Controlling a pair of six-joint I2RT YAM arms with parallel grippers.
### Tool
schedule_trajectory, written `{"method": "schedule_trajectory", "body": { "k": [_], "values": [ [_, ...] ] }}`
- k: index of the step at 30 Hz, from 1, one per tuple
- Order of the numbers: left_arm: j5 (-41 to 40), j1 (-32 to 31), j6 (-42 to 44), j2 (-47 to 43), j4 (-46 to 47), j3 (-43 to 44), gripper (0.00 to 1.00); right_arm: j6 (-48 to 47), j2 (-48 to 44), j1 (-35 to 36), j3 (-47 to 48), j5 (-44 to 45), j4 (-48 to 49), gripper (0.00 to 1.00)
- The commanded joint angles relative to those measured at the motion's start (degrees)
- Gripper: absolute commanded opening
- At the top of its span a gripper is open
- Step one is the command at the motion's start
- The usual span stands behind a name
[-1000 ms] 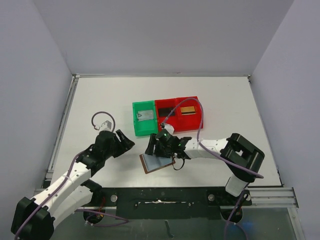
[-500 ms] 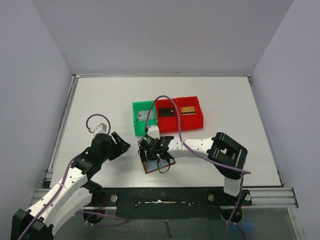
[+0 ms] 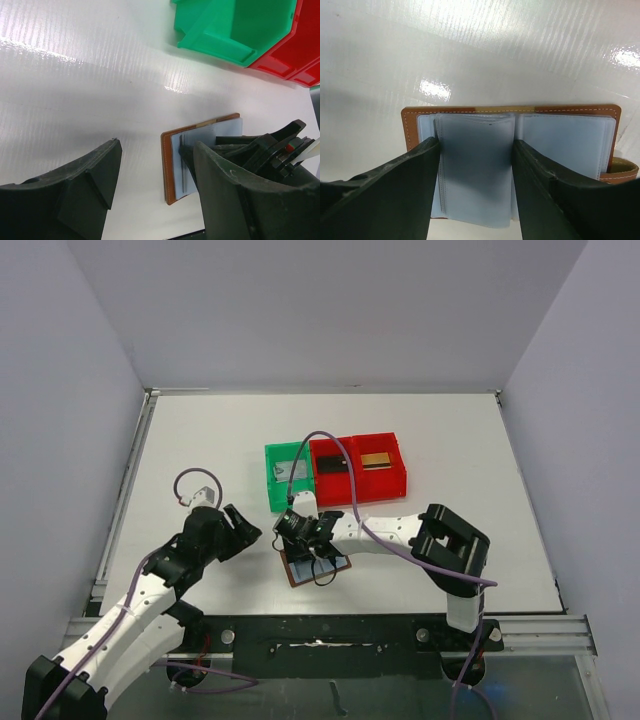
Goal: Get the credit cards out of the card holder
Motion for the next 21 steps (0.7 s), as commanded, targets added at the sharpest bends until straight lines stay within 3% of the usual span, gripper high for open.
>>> {"method": "schedule_trajectory", "body": {
  "k": [1, 11, 16, 21],
  "values": [
    [2.24, 0.39, 0.27, 0.27, 3.07, 1.89, 0.59, 0.61, 1.51, -0.40, -2.63, -2.00, -1.30, 0.49],
    [9.39, 0.44, 0.52, 3.86, 9.62, 0.07, 0.59, 3.86, -5.35, -6.90, -13.98, -15.96, 15.71, 0.38],
    [12.07, 0.49, 0.60, 5.18, 12.14, -0.51, 0.59, 5.00, -6.37, -8.52, -16.27, -17.79, 18.04, 0.34],
    [14.07, 0.39, 0.62, 6.40, 13.88, -1.15, 0.59, 4.98, -5.87, -8.74, -16.05, -17.43, 16.86, 0.39]
  ]
}}
